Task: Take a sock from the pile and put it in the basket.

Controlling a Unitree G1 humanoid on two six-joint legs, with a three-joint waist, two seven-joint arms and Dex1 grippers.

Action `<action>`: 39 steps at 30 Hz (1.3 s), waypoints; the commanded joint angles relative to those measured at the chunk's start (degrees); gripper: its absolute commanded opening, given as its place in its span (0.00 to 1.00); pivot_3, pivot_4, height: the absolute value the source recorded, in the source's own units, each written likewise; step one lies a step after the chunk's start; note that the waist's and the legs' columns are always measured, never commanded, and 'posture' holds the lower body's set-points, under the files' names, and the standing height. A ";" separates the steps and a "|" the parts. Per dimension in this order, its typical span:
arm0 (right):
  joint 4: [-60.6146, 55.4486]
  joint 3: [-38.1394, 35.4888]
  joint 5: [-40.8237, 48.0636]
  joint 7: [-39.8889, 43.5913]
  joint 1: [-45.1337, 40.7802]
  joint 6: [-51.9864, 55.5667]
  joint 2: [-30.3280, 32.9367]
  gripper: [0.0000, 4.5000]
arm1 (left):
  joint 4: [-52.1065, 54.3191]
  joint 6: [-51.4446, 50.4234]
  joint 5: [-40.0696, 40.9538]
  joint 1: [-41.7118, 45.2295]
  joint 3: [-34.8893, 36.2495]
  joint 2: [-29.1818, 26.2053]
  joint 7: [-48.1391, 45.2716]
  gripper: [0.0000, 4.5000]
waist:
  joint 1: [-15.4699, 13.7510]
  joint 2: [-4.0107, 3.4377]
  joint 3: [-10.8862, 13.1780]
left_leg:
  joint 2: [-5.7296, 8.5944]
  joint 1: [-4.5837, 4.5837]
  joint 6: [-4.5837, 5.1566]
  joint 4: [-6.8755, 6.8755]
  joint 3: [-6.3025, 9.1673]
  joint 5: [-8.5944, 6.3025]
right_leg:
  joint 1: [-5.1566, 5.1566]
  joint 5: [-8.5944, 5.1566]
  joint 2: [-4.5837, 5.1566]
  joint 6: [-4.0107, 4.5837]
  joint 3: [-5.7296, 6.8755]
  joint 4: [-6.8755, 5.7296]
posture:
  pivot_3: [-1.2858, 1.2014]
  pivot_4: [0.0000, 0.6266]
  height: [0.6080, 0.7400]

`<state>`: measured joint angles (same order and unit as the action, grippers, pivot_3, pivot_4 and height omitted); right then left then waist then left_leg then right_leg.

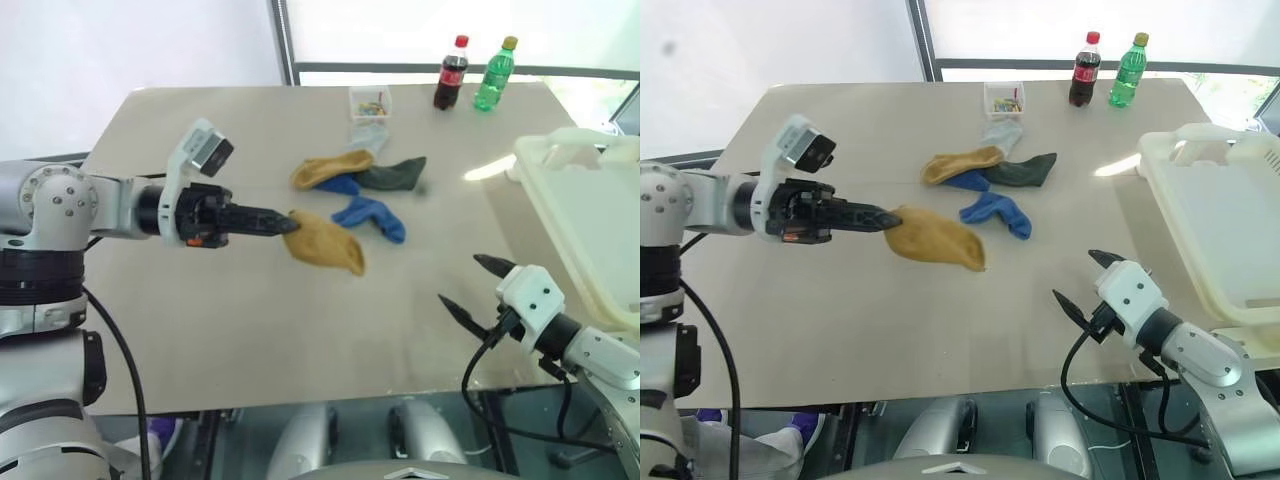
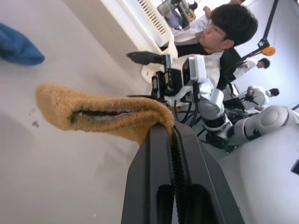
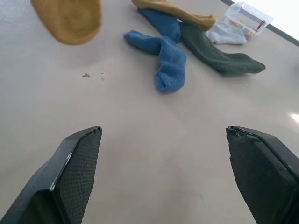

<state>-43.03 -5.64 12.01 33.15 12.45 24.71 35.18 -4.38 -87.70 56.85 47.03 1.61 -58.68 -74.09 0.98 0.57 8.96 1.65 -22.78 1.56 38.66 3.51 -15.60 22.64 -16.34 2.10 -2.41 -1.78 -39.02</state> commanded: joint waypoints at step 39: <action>-16.26 -3.30 7.60 -11.09 7.01 19.88 -3.37 0.98 | -2.91 36.92 -26.75 1.44 -17.07 36.03 7.50 0.65 | -0.16 -0.09 -0.04 | -0.12 0.03 -0.10 0.24 -0.08 0.05 | 0.04 0.00 -0.08 0.00 -0.19 -0.30 | 0.52 0.24 1.00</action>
<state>-57.59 -10.41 18.91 23.24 20.39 42.48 32.12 -13.07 -54.80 31.26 49.84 -14.40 -20.42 -63.25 0.82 0.48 8.92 1.54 -22.75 1.46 38.89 3.44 -15.55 22.68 -16.34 2.03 -2.40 -1.97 -39.31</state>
